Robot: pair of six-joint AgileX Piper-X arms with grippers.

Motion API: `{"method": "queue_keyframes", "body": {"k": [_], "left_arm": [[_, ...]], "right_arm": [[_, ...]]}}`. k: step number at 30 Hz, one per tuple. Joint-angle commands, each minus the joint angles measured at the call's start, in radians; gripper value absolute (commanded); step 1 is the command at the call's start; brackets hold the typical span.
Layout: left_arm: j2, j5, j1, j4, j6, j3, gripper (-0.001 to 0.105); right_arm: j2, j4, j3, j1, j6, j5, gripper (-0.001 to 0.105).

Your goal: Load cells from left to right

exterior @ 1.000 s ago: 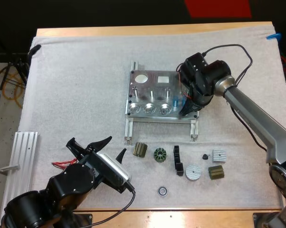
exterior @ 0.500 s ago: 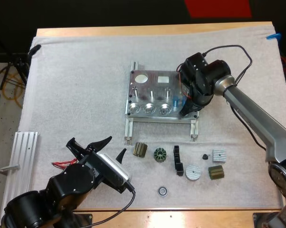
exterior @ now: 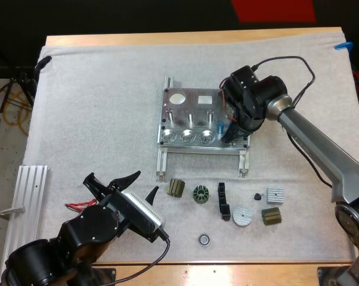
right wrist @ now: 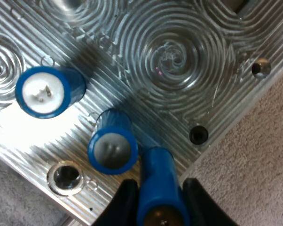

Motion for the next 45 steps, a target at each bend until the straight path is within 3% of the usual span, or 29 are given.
{"method": "queue_keyframes", "body": {"k": [1, 11, 14, 16, 19, 38, 45], "left_arm": [[-0.007, 0.003, 0.001, -0.004, -0.014, 0.000, 0.045], [-0.007, 0.003, 0.001, -0.004, -0.014, 0.000, 0.045], [-0.007, 0.003, 0.001, -0.004, -0.014, 0.000, 0.045], [-0.007, 0.003, 0.001, -0.004, -0.014, 0.000, 0.045], [-0.007, 0.003, 0.001, -0.004, -0.014, 0.000, 0.045], [-0.007, 0.003, 0.001, -0.004, -0.014, 0.000, 0.045], [-0.007, 0.003, 0.001, -0.004, -0.014, 0.000, 0.045]], "right_arm": [[0.018, -0.002, -0.003, -0.002, 0.007, 0.015, 0.000], [0.018, 0.000, -0.003, -0.001, 0.007, 0.062, 0.003], [0.018, -0.001, -0.003, -0.002, 0.007, 0.098, 0.021], [0.018, -0.001, -0.003, -0.002, 0.007, 0.124, 0.039], [0.018, -0.001, -0.003, -0.002, 0.007, 0.153, 0.054], [-0.142, -0.010, -0.003, 0.000, 0.007, 0.151, 0.053], [-0.121, -0.056, -0.003, -0.002, 0.013, 0.151, 0.053]]}}
